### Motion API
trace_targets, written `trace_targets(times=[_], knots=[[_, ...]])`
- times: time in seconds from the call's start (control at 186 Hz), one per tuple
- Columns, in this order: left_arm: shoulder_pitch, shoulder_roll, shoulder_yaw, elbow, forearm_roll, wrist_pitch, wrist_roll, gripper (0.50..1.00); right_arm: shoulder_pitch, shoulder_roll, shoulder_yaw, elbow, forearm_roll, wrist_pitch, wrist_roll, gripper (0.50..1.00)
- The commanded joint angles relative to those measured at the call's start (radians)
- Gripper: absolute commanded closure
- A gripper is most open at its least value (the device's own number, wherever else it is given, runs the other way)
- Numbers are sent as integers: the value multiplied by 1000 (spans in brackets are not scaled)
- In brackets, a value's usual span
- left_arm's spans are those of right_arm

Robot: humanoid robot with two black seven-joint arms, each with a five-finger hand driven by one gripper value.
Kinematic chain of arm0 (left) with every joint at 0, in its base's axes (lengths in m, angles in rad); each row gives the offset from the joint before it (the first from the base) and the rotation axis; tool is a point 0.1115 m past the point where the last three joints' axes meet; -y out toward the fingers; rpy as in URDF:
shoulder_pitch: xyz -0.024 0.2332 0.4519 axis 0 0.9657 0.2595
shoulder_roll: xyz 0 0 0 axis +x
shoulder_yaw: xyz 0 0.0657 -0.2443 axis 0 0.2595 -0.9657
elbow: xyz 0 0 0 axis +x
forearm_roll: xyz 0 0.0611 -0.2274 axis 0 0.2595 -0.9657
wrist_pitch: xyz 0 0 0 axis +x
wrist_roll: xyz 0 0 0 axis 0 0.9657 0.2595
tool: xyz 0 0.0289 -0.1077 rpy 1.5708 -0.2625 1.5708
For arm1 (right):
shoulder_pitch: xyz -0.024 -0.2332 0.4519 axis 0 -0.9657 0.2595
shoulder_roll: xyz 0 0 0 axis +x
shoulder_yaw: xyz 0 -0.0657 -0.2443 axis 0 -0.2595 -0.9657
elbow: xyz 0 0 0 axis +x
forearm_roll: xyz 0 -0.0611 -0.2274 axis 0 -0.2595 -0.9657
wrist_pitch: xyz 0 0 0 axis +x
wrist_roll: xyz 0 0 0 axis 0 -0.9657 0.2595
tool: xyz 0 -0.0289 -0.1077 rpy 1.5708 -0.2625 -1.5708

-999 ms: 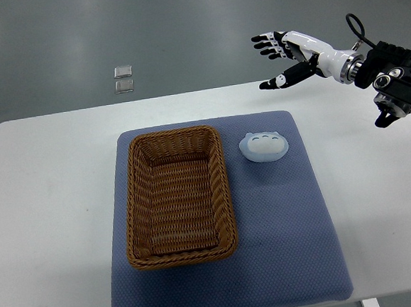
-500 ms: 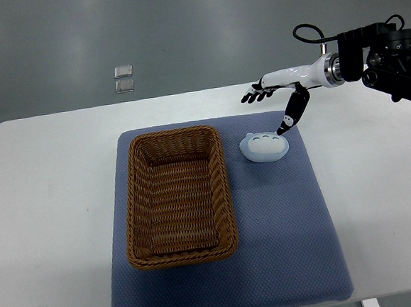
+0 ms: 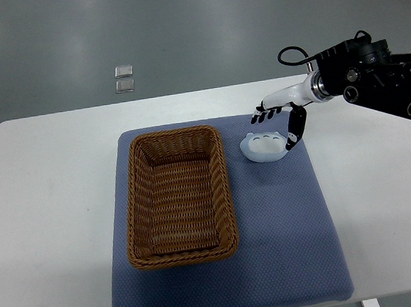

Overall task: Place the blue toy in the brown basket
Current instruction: 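Swing the right hand over the pale blue plush toy and lower it, then close the right hand's fingers around the pale blue plush toy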

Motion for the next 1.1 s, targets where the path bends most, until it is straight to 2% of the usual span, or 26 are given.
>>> trace_targets(times=[0.0, 0.338, 0.65, 0.956, 1.096], knots=[[0, 0, 1, -1, 0, 0, 0, 500, -10, 12, 1, 9, 15, -7, -18, 605], [0, 0, 0, -1, 0, 0, 0, 500, -39, 69, 3, -2, 20, -37, -37, 605], [0, 0, 1, -1, 0, 0, 0, 500, -88, 107, 0, -36, 3, -85, -37, 634], [0, 0, 0, -1, 0, 0, 1, 500, -75, 106, 0, -36, 1, -85, -37, 903], [0, 0, 0, -1, 0, 0, 0, 500, -74, 103, 0, -36, 3, -82, -35, 936]])
